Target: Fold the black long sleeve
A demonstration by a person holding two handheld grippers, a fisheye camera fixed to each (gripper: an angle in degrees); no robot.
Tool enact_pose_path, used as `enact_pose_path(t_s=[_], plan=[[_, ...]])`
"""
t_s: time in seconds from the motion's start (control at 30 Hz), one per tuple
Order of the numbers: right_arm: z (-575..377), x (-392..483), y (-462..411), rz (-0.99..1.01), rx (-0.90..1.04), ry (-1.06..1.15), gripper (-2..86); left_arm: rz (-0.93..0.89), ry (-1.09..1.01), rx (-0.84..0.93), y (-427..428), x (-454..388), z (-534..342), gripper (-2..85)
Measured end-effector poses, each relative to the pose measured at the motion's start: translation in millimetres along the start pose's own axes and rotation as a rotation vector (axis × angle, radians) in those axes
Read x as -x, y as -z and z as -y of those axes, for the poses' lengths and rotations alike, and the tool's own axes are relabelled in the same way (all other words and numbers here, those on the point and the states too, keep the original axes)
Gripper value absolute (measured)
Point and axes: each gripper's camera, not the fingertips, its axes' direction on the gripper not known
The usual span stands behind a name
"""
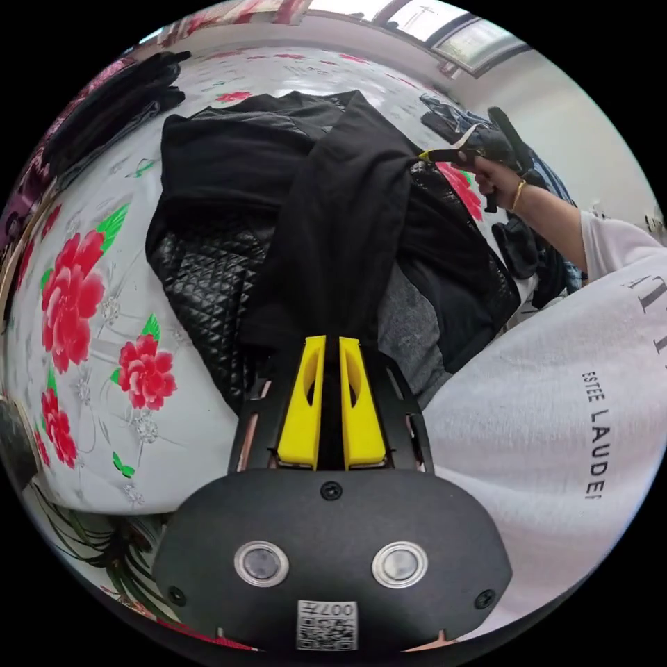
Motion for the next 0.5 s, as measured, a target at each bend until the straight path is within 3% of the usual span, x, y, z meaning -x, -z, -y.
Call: enact_pose_path(t_s=[0.2, 0.37, 0.5], plan=[[-54, -33, 61, 0.136, -0.108, -0.097, 3.0, 0.031, 0.216, -0.113, 42, 34, -56, 7.9], [-147, -67, 87, 0.214, 0.011, -0.194, 5.2, -0.034, 0.441, -0.072, 51, 70, -122, 9.9], [-195, -80, 88, 0.227, 0.12, -0.248, 6.3, -0.066, 0.436, -0.027, 45, 70, -137, 11.8]])
